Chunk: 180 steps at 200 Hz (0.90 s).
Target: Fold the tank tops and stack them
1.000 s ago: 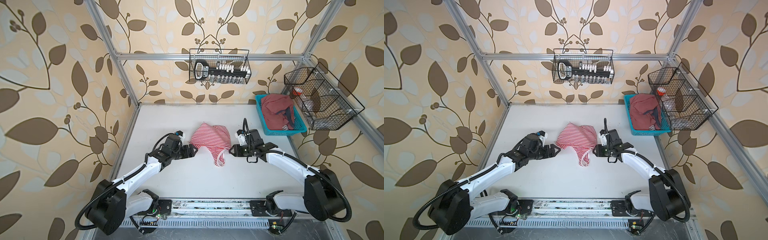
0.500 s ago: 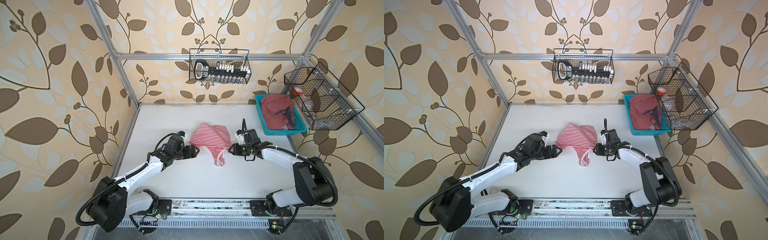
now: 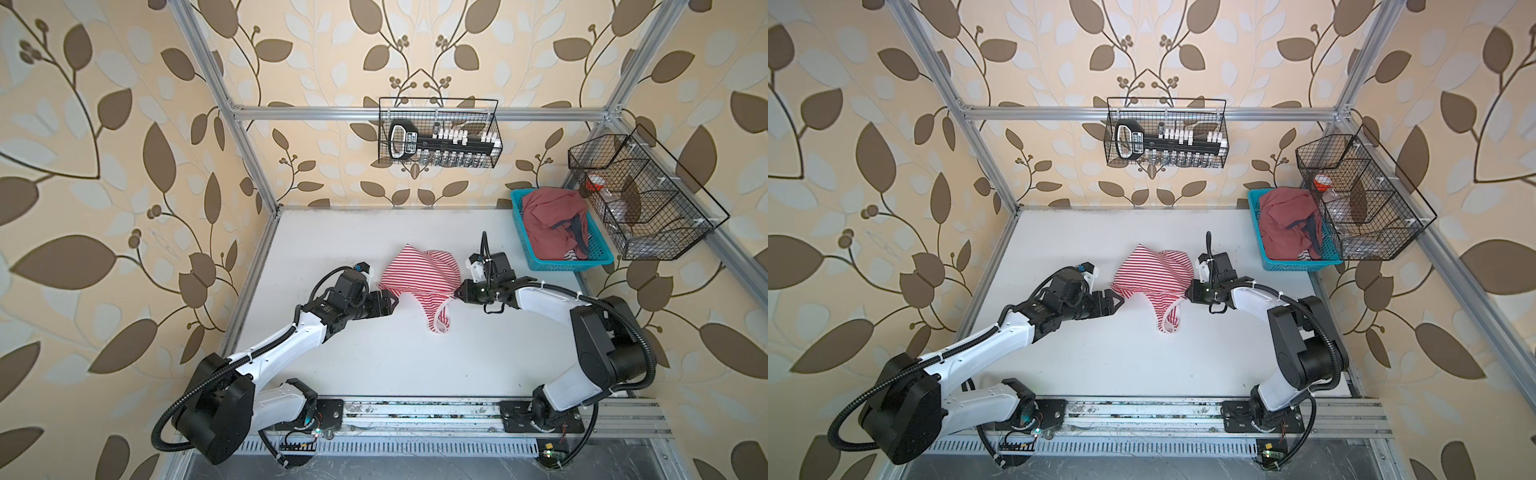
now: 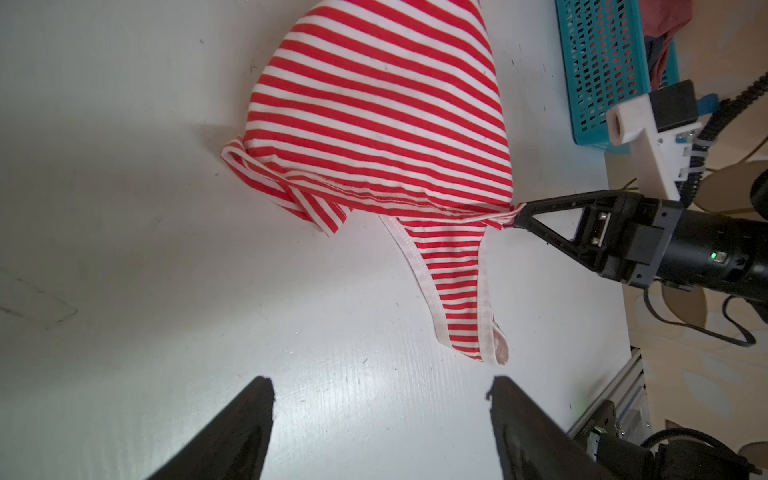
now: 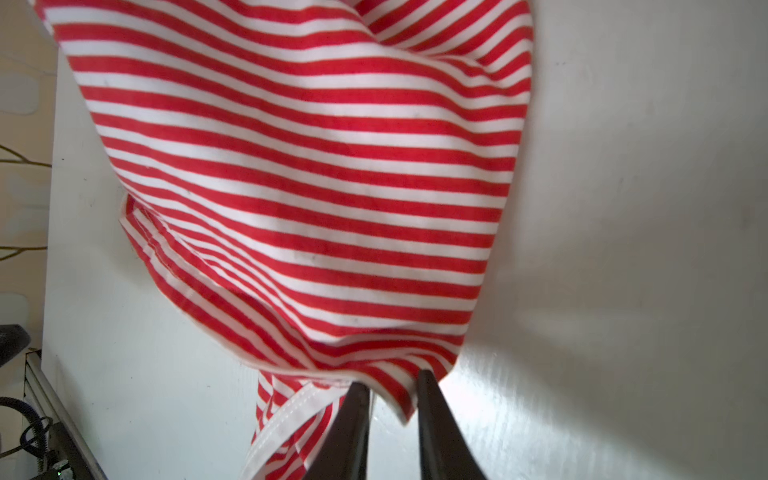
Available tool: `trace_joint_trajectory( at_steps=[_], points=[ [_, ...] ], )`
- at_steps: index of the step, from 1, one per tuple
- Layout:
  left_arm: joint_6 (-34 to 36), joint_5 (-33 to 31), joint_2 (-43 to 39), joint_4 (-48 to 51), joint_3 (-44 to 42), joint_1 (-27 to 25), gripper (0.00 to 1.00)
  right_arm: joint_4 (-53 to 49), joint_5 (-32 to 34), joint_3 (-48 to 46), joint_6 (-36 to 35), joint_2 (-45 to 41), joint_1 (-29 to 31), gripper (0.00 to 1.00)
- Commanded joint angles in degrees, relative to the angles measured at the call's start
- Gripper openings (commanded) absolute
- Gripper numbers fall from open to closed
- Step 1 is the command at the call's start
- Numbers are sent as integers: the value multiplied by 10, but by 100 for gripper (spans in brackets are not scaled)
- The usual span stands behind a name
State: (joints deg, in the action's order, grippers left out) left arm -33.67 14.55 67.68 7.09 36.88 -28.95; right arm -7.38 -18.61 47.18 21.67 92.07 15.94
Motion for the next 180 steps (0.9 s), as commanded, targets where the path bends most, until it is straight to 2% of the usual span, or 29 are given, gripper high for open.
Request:
trace_joint_trajectory(
  at_steps=[1, 18, 47, 105, 180],
  points=[
    [-3, -2, -4, -6, 20, -7, 83, 1, -2, 23, -5, 12, -4, 10],
    [-2, -2, -3, -5, 21, -6, 83, -6, 0, 31, -8, 17, -7, 0],
    [-1, -1, -2, -5, 21, -7, 83, -29, -3, 58, -16, 6, -13, 0],
    [-2, 0, 3, -10, 21, -12, 81, -51, 13, 144, -13, -108, -20, 0],
    [-5, -1, 26, -23, 31, -38, 78, -29, -11, 196, 40, -155, -39, 0]
  ],
)
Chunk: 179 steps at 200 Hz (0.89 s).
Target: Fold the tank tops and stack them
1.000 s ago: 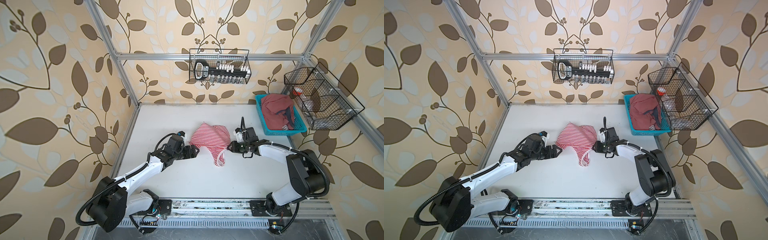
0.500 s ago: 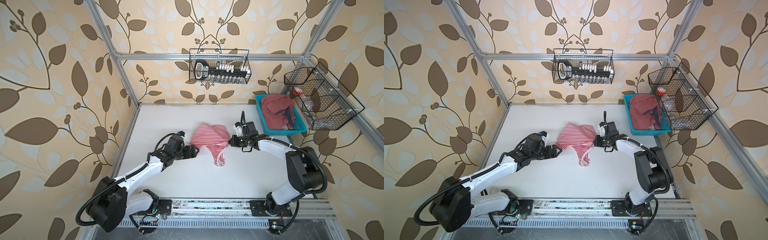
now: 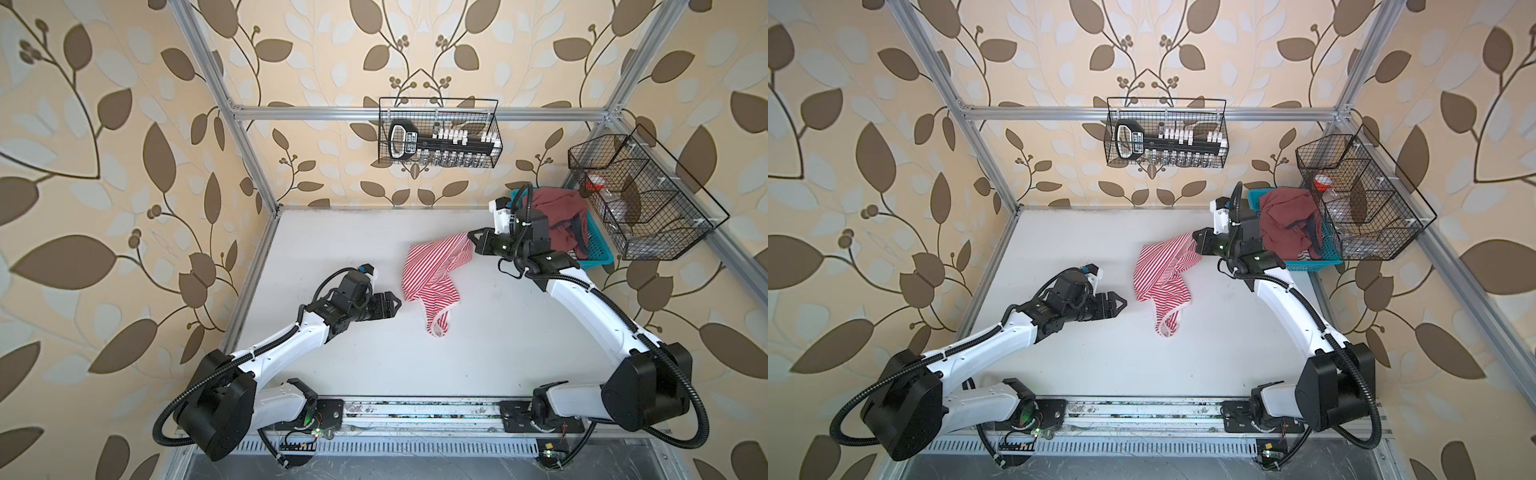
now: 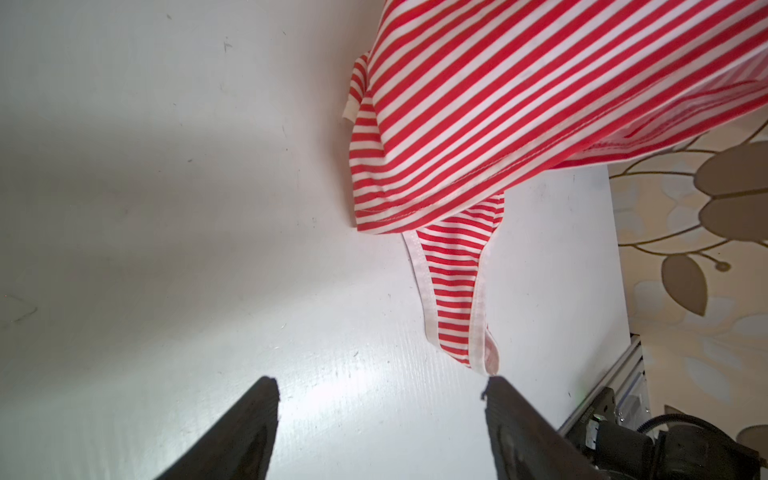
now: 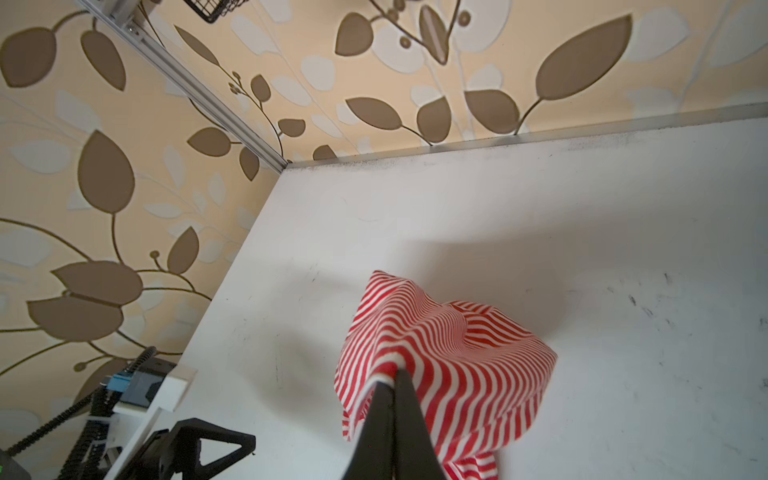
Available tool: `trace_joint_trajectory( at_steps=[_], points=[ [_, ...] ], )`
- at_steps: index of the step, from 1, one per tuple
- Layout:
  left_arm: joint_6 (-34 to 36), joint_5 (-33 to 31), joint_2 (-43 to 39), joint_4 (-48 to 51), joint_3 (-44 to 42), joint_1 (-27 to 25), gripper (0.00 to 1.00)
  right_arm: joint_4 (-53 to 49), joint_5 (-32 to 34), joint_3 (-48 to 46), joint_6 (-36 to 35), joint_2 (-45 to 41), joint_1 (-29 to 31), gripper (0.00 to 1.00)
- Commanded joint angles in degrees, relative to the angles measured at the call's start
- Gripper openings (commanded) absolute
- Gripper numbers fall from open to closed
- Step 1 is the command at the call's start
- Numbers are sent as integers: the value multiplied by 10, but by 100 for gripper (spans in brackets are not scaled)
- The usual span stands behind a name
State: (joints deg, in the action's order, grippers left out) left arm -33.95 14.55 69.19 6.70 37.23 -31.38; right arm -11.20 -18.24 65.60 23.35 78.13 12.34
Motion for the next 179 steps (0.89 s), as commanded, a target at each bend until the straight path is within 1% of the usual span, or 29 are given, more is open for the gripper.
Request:
trace_joint_trajectory(
  at_steps=[1, 30, 44, 62, 68, 81, 95, 108, 136, 150, 156, 179],
  points=[
    [-2, -1, 12, -19, 29, -14, 78, 10, -15, 12, 24, -15, -3, 0],
    [3, -15, 54, -32, 43, -42, 74, 13, -18, 20, 33, -28, -5, 0],
    [4, -22, 89, -41, 55, -57, 73, 8, -21, 22, 34, -26, -9, 0],
    [-2, -47, 128, -53, 76, -76, 71, 7, -29, 19, 40, -23, -13, 0],
    [-7, -57, 158, -59, 82, -80, 70, 9, -33, 16, 42, -23, -13, 0],
    [-32, -65, 192, -76, 96, -84, 66, 15, -38, 11, 48, -23, -14, 0],
    [-60, -55, 225, -107, 111, -86, 62, 20, -39, 5, 50, -25, -15, 0],
    [-86, -48, 253, -133, 125, -90, 55, 21, -40, 1, 50, -27, -17, 0],
    [-143, -74, 300, -142, 157, -92, 43, 23, -41, -7, 53, -37, -23, 0],
    [-174, -72, 315, -164, 160, -93, 41, 25, -41, -10, 53, -42, -27, 0],
    [-203, -72, 321, -176, 159, -94, 40, 25, -40, -10, 53, -44, -28, 0],
    [-265, -76, 339, -214, 153, -98, 38, 24, -42, -12, 54, -47, -34, 0]
  ],
)
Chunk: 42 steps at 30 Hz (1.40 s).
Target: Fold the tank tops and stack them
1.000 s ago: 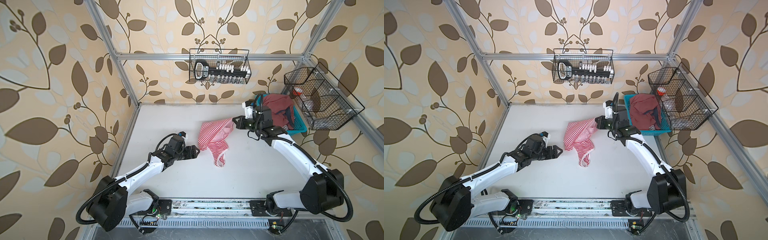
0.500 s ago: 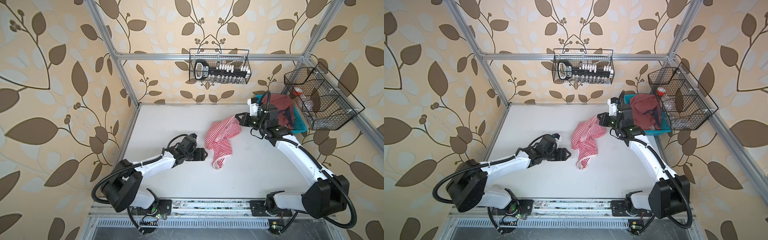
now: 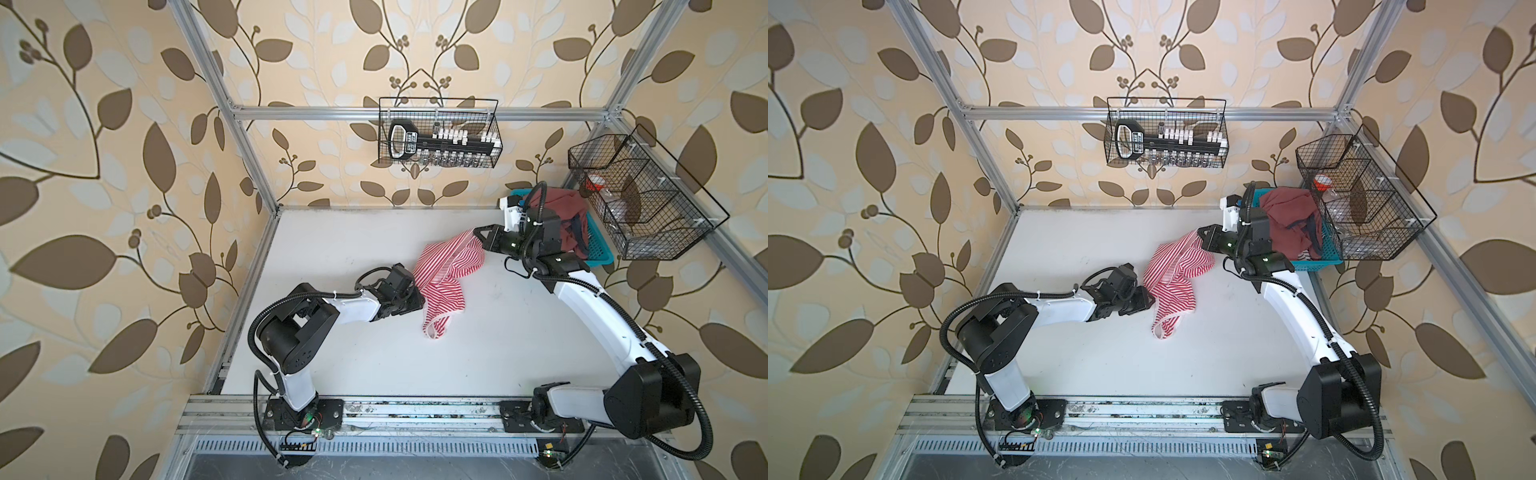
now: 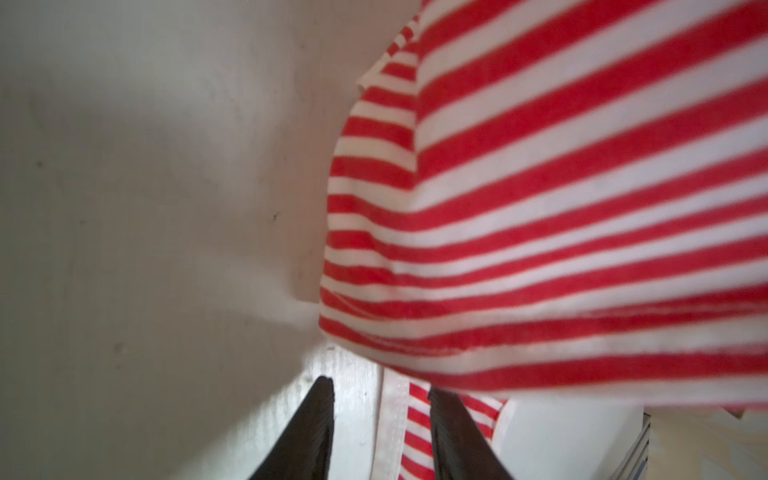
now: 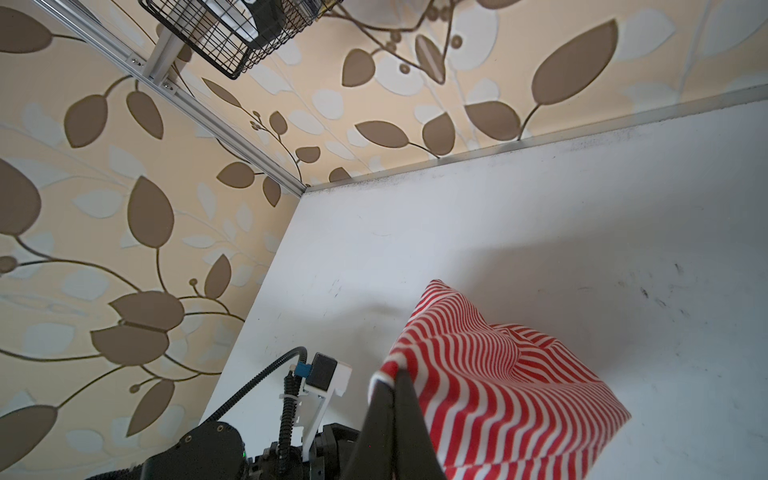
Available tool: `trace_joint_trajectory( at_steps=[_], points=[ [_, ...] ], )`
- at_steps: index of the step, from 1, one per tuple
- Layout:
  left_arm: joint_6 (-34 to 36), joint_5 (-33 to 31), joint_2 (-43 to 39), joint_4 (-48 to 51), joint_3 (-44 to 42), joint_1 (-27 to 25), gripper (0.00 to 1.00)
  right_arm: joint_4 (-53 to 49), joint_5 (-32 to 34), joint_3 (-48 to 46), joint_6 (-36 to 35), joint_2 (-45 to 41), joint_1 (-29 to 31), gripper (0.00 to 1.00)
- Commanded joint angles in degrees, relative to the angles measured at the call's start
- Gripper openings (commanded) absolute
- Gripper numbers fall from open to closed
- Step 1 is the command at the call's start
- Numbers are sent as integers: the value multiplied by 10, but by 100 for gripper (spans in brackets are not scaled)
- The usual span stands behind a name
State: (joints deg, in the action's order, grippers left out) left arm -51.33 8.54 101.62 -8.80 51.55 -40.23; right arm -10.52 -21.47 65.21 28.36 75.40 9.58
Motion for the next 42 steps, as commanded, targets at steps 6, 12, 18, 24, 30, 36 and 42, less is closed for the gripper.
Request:
trace_joint_trajectory(
  at_steps=[6, 12, 18, 24, 30, 36, 42],
  points=[
    [-154, -34, 29, -79, 7, -18, 38, 18, -12, -10, 5, -21, -10, 0],
    [-237, -71, 43, -88, 31, -29, 38, 30, -16, -22, 12, -27, -14, 0],
    [-251, -85, 75, -59, 79, -28, 38, 34, -21, -29, 13, -30, -16, 0],
    [-249, -102, 93, -11, 111, -28, 35, 32, -27, -29, 13, -35, -24, 0],
    [-241, -133, 82, 18, 105, -28, 33, 31, -33, -29, 13, -40, -29, 0],
    [-233, -126, 109, 17, 132, -28, 34, 32, -39, -30, 13, -40, -29, 0],
    [-230, -117, 137, 20, 157, -29, 35, 26, -41, -33, 10, -44, -30, 0]
  ],
)
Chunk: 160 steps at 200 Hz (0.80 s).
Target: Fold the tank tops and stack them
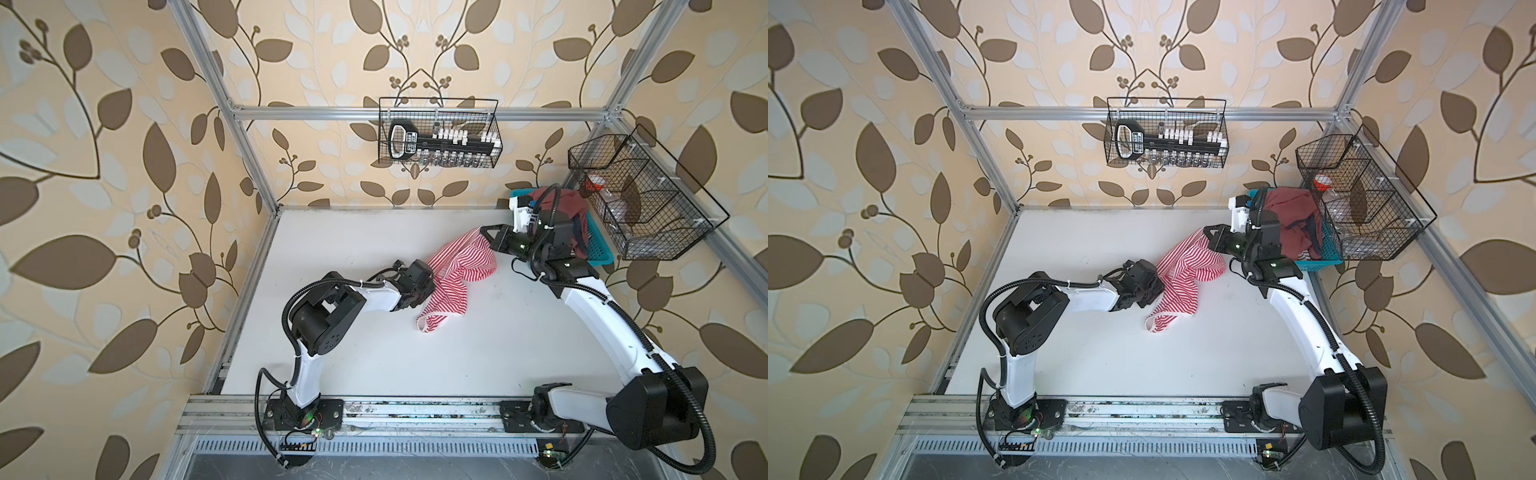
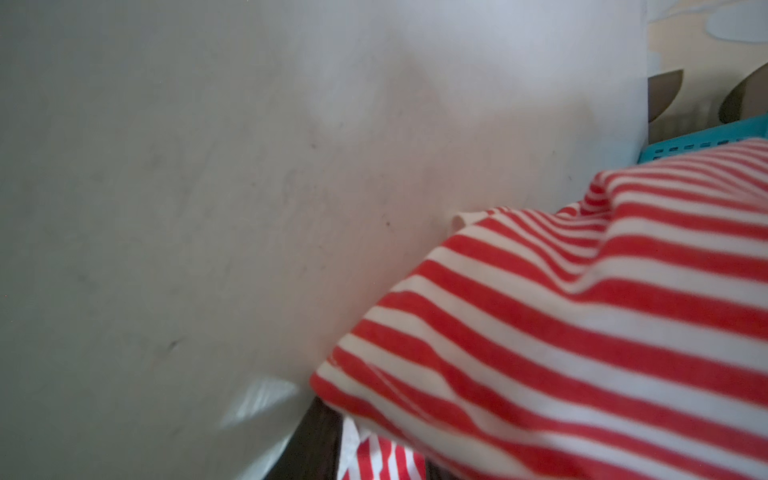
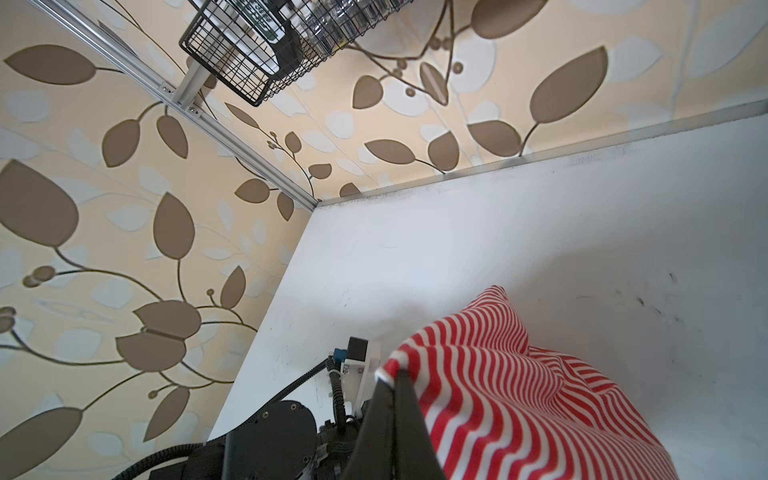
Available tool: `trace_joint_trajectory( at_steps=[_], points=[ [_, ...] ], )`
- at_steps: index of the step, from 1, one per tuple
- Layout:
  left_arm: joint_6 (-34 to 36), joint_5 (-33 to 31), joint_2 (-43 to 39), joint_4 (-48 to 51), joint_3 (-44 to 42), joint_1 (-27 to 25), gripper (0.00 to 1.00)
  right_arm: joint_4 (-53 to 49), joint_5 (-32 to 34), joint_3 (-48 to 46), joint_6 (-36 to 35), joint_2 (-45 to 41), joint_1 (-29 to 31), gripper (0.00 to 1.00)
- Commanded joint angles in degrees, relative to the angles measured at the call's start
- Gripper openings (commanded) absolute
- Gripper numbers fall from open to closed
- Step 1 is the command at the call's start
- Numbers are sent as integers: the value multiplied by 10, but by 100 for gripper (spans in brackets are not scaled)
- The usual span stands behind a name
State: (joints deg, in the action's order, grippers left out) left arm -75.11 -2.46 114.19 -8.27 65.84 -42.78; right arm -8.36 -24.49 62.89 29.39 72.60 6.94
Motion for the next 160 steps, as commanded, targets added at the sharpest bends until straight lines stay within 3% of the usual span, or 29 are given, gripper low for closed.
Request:
trace_joint_trajectory(
  at_steps=[1, 19, 60, 103, 133, 160],
  points=[
    [7, -7, 15, 18, 16, -3, 34, 3, -11, -11, -1, -17, -4, 0],
    [2, -9, 20, 28, 16, -3, 28, 2, -11, -12, -1, -21, -5, 0],
    [6, -17, 21, 42, 16, -2, 0, -2, -11, -18, -4, -30, -11, 0],
    [65, -17, -32, 60, 3, 30, 0, -23, -24, -12, -13, -45, -26, 0],
    [185, -39, -157, 129, 2, 79, 0, -41, -42, 16, -17, -66, -43, 0],
    [310, -84, -273, 218, 46, 91, 0, -51, -58, 48, -17, -82, -47, 0]
  ],
)
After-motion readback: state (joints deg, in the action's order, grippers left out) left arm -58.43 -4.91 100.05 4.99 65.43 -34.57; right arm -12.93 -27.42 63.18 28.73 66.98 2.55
